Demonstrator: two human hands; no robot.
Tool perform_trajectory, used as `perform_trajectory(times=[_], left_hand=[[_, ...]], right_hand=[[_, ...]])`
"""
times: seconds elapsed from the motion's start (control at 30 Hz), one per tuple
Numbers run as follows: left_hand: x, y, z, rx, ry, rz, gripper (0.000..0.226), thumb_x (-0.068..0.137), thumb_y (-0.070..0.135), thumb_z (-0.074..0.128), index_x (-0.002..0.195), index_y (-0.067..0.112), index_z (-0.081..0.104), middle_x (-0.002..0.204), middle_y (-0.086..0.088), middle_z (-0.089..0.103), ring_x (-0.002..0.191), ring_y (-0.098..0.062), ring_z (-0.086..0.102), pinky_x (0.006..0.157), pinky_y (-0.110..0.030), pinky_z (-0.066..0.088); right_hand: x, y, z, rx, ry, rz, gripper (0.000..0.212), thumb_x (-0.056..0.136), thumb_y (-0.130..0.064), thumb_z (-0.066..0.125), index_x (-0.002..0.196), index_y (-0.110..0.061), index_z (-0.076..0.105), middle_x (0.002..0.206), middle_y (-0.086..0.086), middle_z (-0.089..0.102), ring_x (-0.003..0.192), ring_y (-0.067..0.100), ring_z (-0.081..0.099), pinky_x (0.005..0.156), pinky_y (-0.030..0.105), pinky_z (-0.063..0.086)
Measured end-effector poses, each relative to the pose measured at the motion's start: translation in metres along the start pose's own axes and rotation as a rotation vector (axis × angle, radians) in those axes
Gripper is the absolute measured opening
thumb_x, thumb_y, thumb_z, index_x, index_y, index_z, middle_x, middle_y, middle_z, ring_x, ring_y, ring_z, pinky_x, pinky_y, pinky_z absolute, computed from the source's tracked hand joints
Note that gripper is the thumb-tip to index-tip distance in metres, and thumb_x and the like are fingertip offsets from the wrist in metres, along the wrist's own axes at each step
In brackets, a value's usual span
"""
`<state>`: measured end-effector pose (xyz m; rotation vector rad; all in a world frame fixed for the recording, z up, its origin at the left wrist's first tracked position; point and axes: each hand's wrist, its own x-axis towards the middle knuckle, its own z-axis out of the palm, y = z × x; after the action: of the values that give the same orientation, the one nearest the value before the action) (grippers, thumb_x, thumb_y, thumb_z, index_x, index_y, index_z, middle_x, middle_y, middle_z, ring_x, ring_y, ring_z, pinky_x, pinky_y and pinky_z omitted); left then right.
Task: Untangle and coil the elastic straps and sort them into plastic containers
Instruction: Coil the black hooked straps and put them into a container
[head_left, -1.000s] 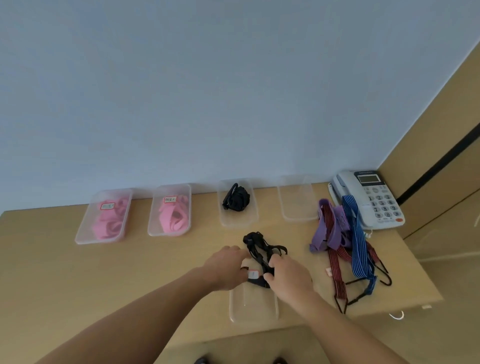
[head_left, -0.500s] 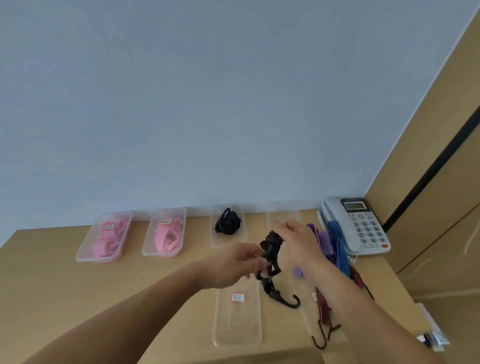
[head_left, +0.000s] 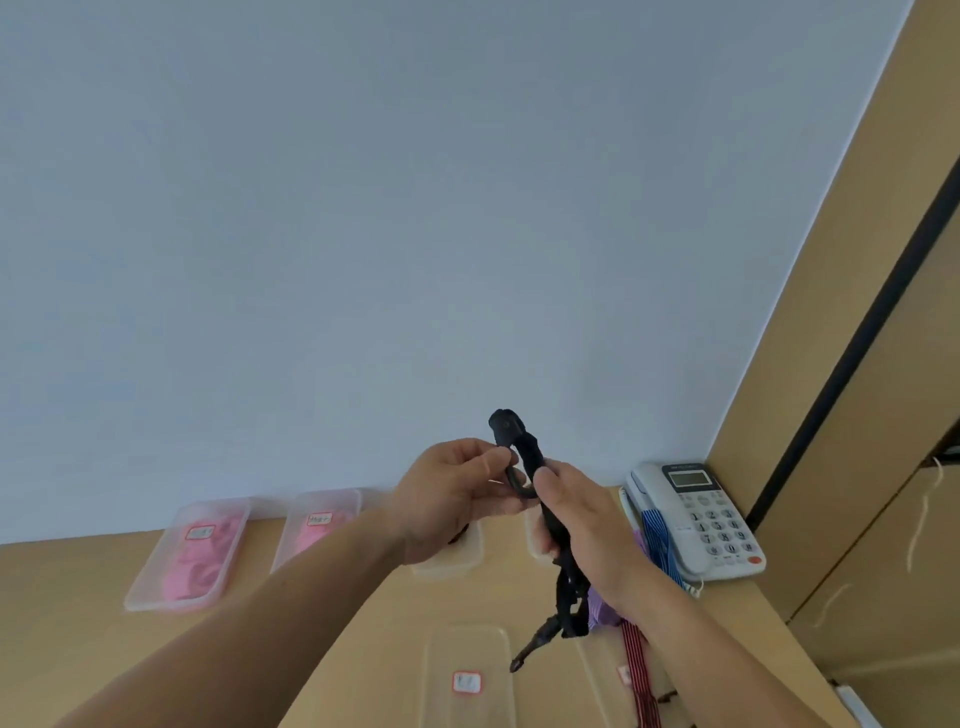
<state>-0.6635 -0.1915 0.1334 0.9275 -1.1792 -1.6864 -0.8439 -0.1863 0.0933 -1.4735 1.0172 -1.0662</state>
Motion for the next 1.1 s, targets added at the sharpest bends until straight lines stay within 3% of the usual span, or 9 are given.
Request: perform_trajectory(times=[0.13, 0.33, 0.43, 0.5, 0.63, 0.8, 0.9, 1.0, 1.1], left_hand=[[0.003, -0.009, -0.001, 0.075, 0.125, 0.049, 0.026, 0.099, 0.024, 0.059, 0.090, 0.000, 0.062, 0.092, -0.027, 0.072, 0.079, -0.037, 0.071, 0.075, -0.036, 0.058], [0.001, 0.006, -0.025, 0.423, 0.191, -0.052, 0.028, 0.090, 0.037, 0.066, 0.099, 0.011, 0.065, 0.092, -0.005, 0.076, 0.067, -0.019, 0.068, 0.061, -0.032, 0.048], [-0.003, 0.023, -0.038, 0.463, 0.036, -0.141, 0.040, 0.087, 0.052, 0.058, 0.101, 0.015, 0.067, 0.095, -0.012, 0.072, 0.055, -0.023, 0.053, 0.050, -0.026, 0.041], [-0.005, 0.029, -0.042, 0.477, -0.146, -0.219, 0.041, 0.090, 0.051, 0.051, 0.102, 0.016, 0.070, 0.083, -0.012, 0.069, 0.048, -0.020, 0.046, 0.045, -0.021, 0.036], [-0.005, 0.029, -0.044, 0.251, -0.276, -0.241, 0.038, 0.096, 0.040, 0.051, 0.105, 0.010, 0.074, 0.070, -0.007, 0.059, 0.045, -0.014, 0.041, 0.046, -0.022, 0.029], [-0.001, 0.016, -0.029, -0.183, -0.067, -0.236, 0.039, 0.098, 0.034, 0.052, 0.080, 0.008, 0.074, 0.069, -0.007, 0.059, 0.046, -0.012, 0.044, 0.042, -0.020, 0.032], [0.001, 0.010, -0.022, -0.290, 0.047, -0.185, 0.035, 0.101, 0.033, 0.050, 0.087, 0.004, 0.066, 0.071, -0.010, 0.062, 0.047, -0.013, 0.046, 0.041, -0.021, 0.037], [0.002, 0.004, -0.019, -0.063, 0.118, -0.030, 0.034, 0.103, 0.032, 0.048, 0.092, 0.004, 0.066, 0.075, -0.010, 0.066, 0.050, -0.014, 0.050, 0.047, -0.023, 0.040], [-0.002, -0.002, -0.020, 0.446, 0.148, 0.228, 0.018, 0.101, 0.029, 0.053, 0.108, 0.018, 0.065, 0.082, 0.000, 0.073, 0.058, -0.011, 0.058, 0.057, -0.021, 0.047]], right_hand=[[0.005, -0.002, 0.011, -0.199, 0.018, -0.058, 0.022, 0.099, -0.037, 0.053, 0.090, -0.019, 0.062, 0.063, -0.007, 0.065, 0.049, 0.012, 0.047, 0.051, 0.024, 0.039], [0.008, -0.009, 0.009, -0.270, -0.026, -0.063, 0.044, 0.099, -0.038, 0.047, 0.072, -0.004, 0.052, 0.052, -0.007, 0.045, 0.050, 0.011, 0.037, 0.050, 0.023, 0.031], [0.010, -0.017, 0.003, -0.251, -0.159, -0.003, 0.058, 0.096, -0.044, 0.045, 0.090, 0.013, 0.051, 0.053, -0.005, 0.043, 0.044, 0.009, 0.033, 0.045, 0.019, 0.029], [0.011, -0.020, 0.000, -0.231, -0.210, 0.027, 0.055, 0.098, -0.042, 0.045, 0.085, 0.011, 0.048, 0.051, -0.004, 0.041, 0.042, 0.009, 0.030, 0.043, 0.019, 0.027], [0.014, -0.027, 0.001, -0.160, -0.147, 0.018, 0.052, 0.093, -0.053, 0.045, 0.066, -0.009, 0.044, 0.052, 0.001, 0.043, 0.043, 0.014, 0.029, 0.044, 0.024, 0.026], [0.011, -0.017, 0.019, 0.004, 0.013, 0.002, 0.048, 0.092, -0.057, 0.042, 0.083, -0.017, 0.067, 0.062, 0.005, 0.058, 0.043, 0.014, 0.038, 0.045, 0.025, 0.031], [0.010, -0.016, 0.031, -0.056, 0.023, 0.003, 0.042, 0.088, -0.058, 0.042, 0.077, -0.025, 0.065, 0.065, 0.004, 0.061, 0.044, 0.015, 0.040, 0.044, 0.024, 0.032], [0.013, -0.023, 0.032, -0.097, 0.110, 0.062, 0.058, 0.088, -0.062, 0.039, 0.071, -0.012, 0.061, 0.058, 0.005, 0.059, 0.040, 0.012, 0.042, 0.042, 0.022, 0.033], [0.015, -0.027, 0.030, -0.060, 0.160, 0.183, 0.059, 0.100, -0.053, 0.040, 0.064, -0.016, 0.070, 0.055, 0.006, 0.058, 0.037, 0.016, 0.039, 0.041, 0.024, 0.033]])
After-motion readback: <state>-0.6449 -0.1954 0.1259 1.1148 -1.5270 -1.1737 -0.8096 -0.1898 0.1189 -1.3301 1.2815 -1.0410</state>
